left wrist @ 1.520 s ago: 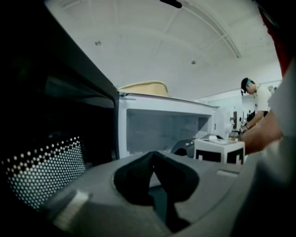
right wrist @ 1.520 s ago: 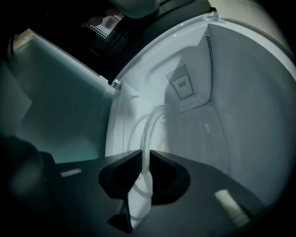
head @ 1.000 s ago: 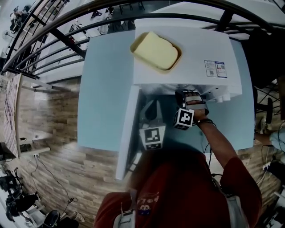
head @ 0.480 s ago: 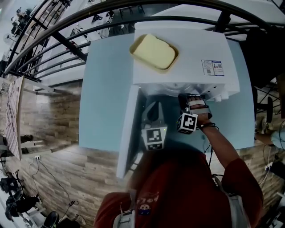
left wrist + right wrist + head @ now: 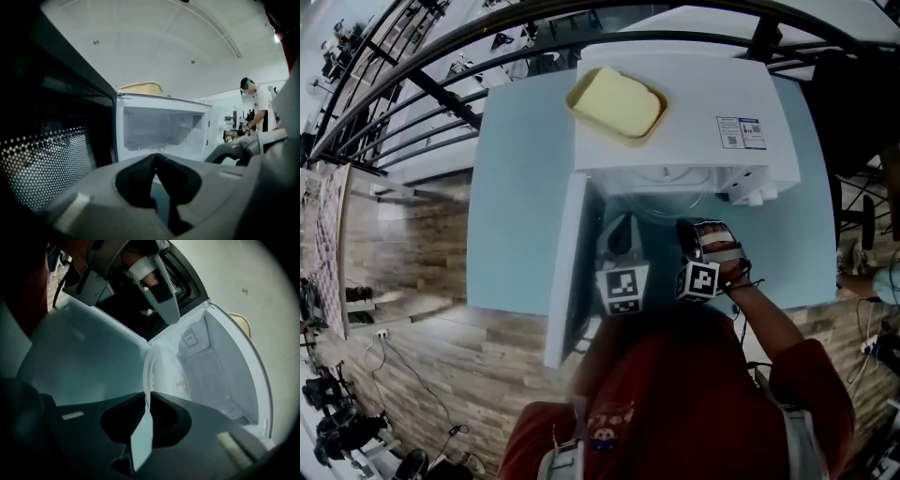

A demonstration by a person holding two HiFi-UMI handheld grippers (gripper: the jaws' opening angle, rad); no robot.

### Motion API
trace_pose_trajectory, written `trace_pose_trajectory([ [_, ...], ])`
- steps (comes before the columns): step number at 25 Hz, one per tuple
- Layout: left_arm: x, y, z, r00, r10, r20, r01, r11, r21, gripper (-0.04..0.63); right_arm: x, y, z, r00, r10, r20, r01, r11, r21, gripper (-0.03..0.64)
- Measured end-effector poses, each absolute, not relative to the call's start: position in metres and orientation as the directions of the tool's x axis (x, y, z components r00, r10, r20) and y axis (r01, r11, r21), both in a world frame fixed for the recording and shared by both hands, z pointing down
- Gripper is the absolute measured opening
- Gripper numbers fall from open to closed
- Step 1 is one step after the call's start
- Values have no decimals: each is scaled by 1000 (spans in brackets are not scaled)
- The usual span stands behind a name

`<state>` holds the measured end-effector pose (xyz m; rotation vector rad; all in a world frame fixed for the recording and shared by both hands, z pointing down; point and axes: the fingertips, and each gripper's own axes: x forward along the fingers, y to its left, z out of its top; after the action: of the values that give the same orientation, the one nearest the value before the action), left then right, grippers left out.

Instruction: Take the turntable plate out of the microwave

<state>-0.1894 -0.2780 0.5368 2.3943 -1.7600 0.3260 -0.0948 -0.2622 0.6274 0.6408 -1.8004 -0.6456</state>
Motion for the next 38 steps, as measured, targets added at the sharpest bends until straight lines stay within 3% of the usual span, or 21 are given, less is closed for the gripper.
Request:
trace_pose_trajectory([
  [14, -192, -256, 563, 272, -907, 321, -962, -257, 90, 0, -90, -224, 624, -319, -682, 658, -175, 725, 666, 34],
  [18, -189, -252, 580, 306, -884, 353, -948, -248, 199, 66, -90, -225, 624, -321, -682, 657, -172, 724, 668, 34],
  [22, -181, -250, 594, 356, -858, 369, -904, -217, 367, 198, -90, -223, 625, -322, -682, 657, -165, 724, 670, 35],
  [29, -162, -262, 610, 483, -820, 307, -702, -154, 695, 258, -88, -223, 623, -324, -684, 654, -165, 721, 673, 35],
  [38, -143, -292, 623, 554, -805, 211, -482, -103, 870, 262, -85, -221, 623, -324, -679, 659, -175, 727, 663, 35],
])
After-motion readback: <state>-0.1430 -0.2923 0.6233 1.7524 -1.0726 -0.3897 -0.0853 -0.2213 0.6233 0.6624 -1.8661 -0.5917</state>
